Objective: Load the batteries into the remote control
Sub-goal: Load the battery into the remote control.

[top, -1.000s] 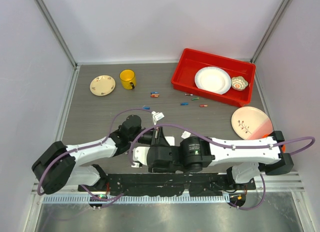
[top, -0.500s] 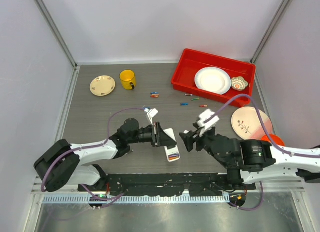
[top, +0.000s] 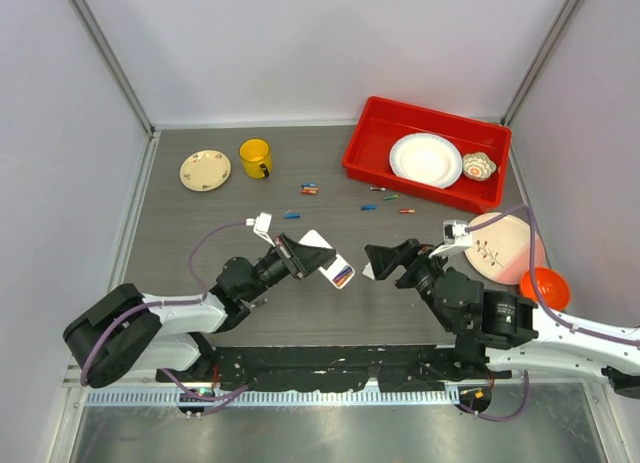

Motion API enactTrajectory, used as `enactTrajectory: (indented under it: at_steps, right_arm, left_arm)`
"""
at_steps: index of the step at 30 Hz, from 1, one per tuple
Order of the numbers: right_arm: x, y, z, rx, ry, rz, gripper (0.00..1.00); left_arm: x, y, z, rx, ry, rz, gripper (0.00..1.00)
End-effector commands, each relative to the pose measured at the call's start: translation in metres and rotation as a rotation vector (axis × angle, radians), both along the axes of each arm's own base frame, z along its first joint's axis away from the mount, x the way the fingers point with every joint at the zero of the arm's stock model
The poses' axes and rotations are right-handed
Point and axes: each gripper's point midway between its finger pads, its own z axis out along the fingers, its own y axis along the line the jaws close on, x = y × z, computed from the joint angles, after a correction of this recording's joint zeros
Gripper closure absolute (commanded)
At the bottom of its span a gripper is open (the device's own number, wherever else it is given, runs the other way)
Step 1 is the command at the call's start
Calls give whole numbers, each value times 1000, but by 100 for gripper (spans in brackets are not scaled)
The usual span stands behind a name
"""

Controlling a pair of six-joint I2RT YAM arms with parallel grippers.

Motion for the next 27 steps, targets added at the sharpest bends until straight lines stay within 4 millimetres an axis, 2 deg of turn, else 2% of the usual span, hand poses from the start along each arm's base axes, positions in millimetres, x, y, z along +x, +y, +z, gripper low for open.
enactTrajectory:
  at_steps: [1,3,5,6,7,9,10,13,17,20,27]
  right_arm:
    - [8,13,7,241,98,-2,14]
    - [7,22,1,304,144,46,14]
    - [16,22,-4,343,173,40,15]
    - [12,35,-9,366,212,103,15]
    - [19,35,-12,378,224,99,16]
    - [15,48,-11,412,254,171,16]
    - [17,53,-19,401,276,178,17]
    - [17,64,-11,453,277,240,19]
    - [15,78,-18,458,307,301,21]
    - [13,82,-23,453,324,323,23]
    - [9,77,-30,477,332,321,27]
  left_arm:
    - [10,20,52,-206,-102,112,100]
    - [9,23,57,-240,-104,117,100]
    - [10,30,64,-289,-103,140,100]
    - [11,31,62,-292,-92,147,100]
    - [10,33,65,-309,-98,147,100]
    - [9,34,65,-315,-94,145,100]
    - [8,34,65,-318,-93,143,100]
    - [7,37,68,-327,-98,146,100]
    - [5,41,72,-336,-115,152,100]
    - [3,42,77,-346,-124,149,100]
    - [2,49,81,-359,-141,170,100]
